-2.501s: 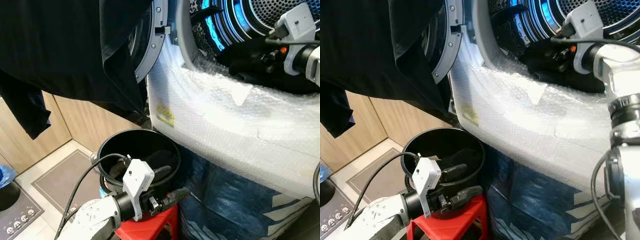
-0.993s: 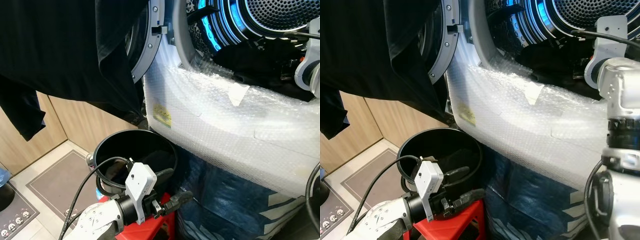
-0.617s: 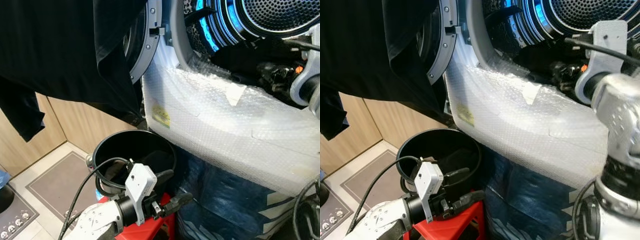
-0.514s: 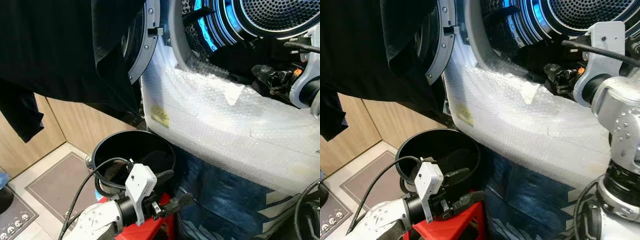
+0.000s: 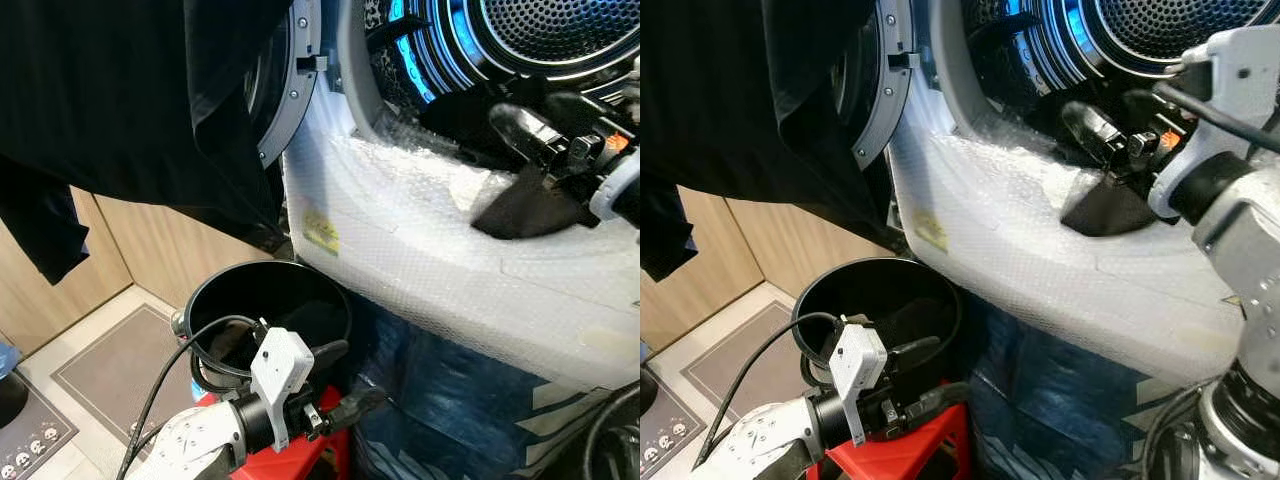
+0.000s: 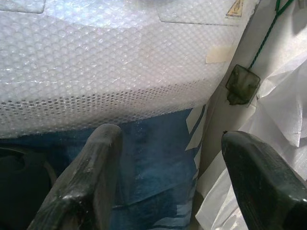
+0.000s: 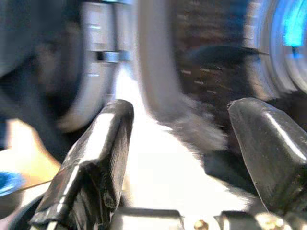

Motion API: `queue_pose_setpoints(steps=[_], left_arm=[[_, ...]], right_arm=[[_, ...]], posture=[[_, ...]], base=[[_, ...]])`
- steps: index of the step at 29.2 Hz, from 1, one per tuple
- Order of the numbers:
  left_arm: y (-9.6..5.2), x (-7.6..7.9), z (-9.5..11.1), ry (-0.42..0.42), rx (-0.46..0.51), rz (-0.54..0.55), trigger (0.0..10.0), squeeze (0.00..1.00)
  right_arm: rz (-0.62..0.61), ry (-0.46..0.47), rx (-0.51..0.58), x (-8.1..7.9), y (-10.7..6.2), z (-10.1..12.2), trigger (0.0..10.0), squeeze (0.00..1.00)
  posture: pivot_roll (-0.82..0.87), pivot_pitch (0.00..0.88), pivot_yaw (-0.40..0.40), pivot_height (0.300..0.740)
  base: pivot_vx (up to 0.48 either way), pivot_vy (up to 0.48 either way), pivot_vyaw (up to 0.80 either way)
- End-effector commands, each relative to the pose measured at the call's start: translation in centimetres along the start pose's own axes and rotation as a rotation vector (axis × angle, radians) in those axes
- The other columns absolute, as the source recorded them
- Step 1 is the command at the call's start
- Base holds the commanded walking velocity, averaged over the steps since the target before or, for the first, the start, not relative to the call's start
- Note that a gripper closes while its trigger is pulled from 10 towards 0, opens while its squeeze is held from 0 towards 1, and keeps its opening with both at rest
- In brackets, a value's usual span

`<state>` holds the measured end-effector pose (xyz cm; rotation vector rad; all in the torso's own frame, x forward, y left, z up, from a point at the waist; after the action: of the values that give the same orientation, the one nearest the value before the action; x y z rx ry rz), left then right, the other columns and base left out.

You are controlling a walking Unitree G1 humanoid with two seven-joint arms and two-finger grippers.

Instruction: Clothes washing

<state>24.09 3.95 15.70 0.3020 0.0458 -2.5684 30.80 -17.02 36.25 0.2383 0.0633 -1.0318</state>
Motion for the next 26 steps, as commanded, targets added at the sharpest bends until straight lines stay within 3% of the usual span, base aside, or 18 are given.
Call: queue_pose_setpoints(steps=[1,6,8,13,18,19,24,26], left_arm=[[0.0,0.0,0.1,0.000,-0.003,-0.003,10.0,0.00],[-0.1,-0.1,0.1,0.000,-0.005,0.002,10.0,0.00],[-0.2,-0.2,-0.1,0.003,-0.012,0.007,10.0,0.00],[-0.4,-0.8,-0.2,0.015,-0.020,0.033,10.0,0.00],[-1.1,-3.8,-1.2,0.036,-0.070,0.165,10.0,0.00],[-1.1,-3.8,-1.2,0.036,-0.070,0.165,10.0,0.00],[-1.9,-6.6,-2.7,0.035,-0.140,0.302,10.0,0.00],[-2.0,-6.9,-3.1,0.036,-0.160,0.311,10.0,0.00]], right_arm=[[0.132,-0.032,0.001,-1.6,-0.7,-0.1,10.0,0.00],[0.349,-0.085,-0.079,-3.9,-2.9,-2.5,10.0,0.00],[0.371,-0.126,-0.185,-4.2,-3.7,-5.1,10.0,0.00],[0.375,-0.159,-0.309,-4.0,-4.3,-8.0,10.0,0.00],[0.386,-0.192,-0.423,-3.8,-5.0,-12.0,10.0,0.00],[0.386,-0.192,-0.423,-3.8,-5.0,-12.0,10.0,0.00],[0.418,-0.121,-0.487,-4.3,-5.1,-16.1,10.0,0.00],[0.395,-0.104,-0.508,-4.0,-4.7,-17.3,10.0,0.00]], posture=[[-0.07,0.060,-0.022,0.740],[-0.07,0.063,-0.022,0.740],[-0.07,0.064,-0.018,0.740],[-0.07,0.064,-0.015,0.740],[-0.07,0.065,-0.007,0.740],[-0.07,0.065,-0.007,0.740],[-0.07,0.066,-0.002,0.740],[-0.07,0.066,-0.002,0.740]], base=[[0.000,0.000,0.00],[0.000,0.000,0.00],[0.000,0.000,0.00],[0.000,0.000,0.00],[0.000,0.000,0.00],[0.000,0.000,0.00],[0.000,0.000,0.00],[0.000,0.000,0.00]])
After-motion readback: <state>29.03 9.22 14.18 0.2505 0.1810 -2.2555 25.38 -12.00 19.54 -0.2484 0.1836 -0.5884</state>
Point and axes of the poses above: a point about 5 cm out from each wrist's last joint towards the gripper, its own y axis pointing out of the wrist towards the gripper, its own z axis along the axis of the wrist's last joint, x = y × z, the point moved 5 cm from there along y, pointing out of the wrist towards the gripper, and after that the axes turned 15 degrees about y, right-handed, at the moved point
